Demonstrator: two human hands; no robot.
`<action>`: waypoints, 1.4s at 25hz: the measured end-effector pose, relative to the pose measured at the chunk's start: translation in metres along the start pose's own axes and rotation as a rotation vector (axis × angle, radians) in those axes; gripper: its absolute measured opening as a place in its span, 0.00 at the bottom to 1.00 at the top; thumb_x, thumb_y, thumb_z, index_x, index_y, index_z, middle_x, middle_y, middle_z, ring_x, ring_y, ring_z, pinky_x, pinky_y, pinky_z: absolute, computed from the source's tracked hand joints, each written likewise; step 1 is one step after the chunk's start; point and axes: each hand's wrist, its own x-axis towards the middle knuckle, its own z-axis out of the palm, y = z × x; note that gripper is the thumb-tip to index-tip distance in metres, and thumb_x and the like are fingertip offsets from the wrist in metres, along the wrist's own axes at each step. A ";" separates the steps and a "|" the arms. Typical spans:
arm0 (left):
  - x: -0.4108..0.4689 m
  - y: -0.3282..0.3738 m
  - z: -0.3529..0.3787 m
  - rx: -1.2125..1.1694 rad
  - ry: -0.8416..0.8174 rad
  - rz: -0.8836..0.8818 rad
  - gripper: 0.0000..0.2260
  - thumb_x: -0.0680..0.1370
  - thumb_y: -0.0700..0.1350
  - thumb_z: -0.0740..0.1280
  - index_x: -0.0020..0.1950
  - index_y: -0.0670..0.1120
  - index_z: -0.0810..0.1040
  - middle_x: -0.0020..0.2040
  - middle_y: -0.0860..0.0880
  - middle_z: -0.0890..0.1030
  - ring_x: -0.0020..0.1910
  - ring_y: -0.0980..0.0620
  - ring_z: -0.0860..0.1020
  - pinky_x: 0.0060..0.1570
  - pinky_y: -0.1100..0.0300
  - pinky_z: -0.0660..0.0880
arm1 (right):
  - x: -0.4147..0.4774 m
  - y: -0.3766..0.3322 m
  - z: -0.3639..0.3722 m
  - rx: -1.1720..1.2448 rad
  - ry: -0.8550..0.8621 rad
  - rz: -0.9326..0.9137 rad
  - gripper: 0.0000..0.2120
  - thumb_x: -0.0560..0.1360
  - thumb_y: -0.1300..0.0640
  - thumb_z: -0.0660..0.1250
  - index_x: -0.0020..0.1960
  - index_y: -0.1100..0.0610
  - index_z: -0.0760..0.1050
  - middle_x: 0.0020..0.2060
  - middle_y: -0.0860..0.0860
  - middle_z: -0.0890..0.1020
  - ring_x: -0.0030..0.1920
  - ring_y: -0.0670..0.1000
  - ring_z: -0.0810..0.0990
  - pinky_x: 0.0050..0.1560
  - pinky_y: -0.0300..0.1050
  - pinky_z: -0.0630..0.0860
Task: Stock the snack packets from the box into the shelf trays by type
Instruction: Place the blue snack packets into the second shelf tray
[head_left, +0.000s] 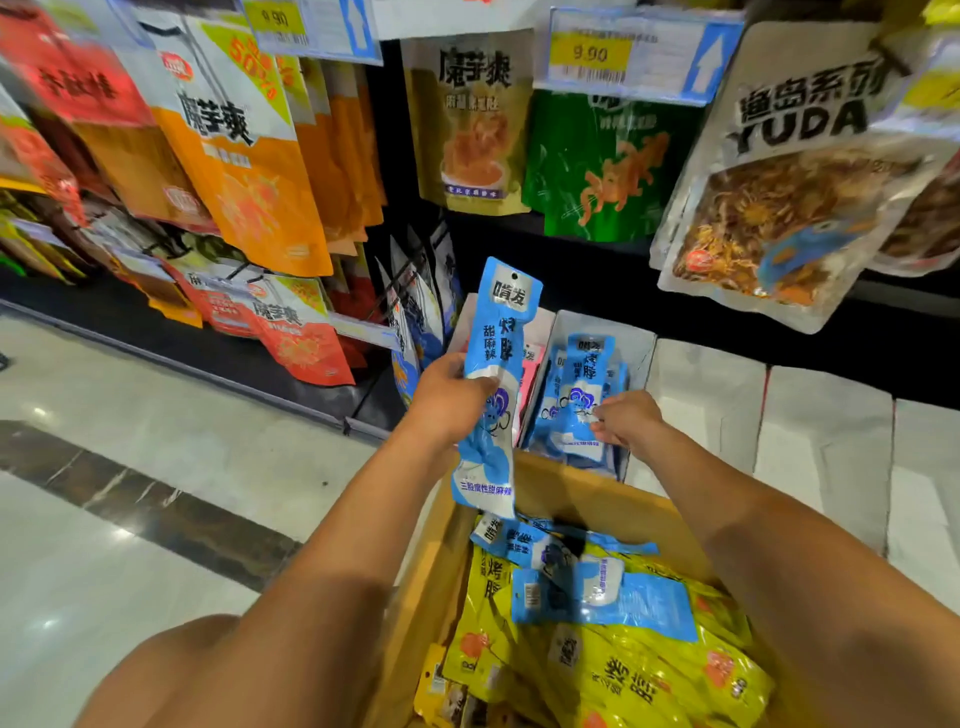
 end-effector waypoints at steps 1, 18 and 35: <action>0.001 0.001 -0.001 -0.002 0.002 0.004 0.06 0.83 0.39 0.65 0.58 0.48 0.78 0.46 0.49 0.82 0.44 0.50 0.81 0.36 0.58 0.75 | 0.010 -0.001 0.008 -0.013 -0.015 0.010 0.14 0.79 0.65 0.67 0.64 0.66 0.74 0.46 0.59 0.81 0.34 0.49 0.81 0.31 0.41 0.81; 0.014 -0.005 -0.003 -0.025 0.040 -0.053 0.08 0.82 0.40 0.68 0.60 0.48 0.79 0.54 0.47 0.84 0.53 0.45 0.83 0.55 0.44 0.82 | 0.049 0.040 0.062 -1.205 -0.004 -0.440 0.27 0.75 0.46 0.70 0.72 0.47 0.68 0.65 0.53 0.68 0.63 0.59 0.70 0.59 0.57 0.73; 0.015 -0.013 -0.009 0.001 0.010 -0.056 0.09 0.82 0.39 0.68 0.61 0.46 0.79 0.57 0.44 0.84 0.55 0.41 0.83 0.53 0.46 0.81 | -0.032 0.009 0.004 -0.773 -0.103 -0.673 0.27 0.79 0.45 0.67 0.75 0.49 0.67 0.71 0.53 0.69 0.65 0.55 0.75 0.64 0.50 0.73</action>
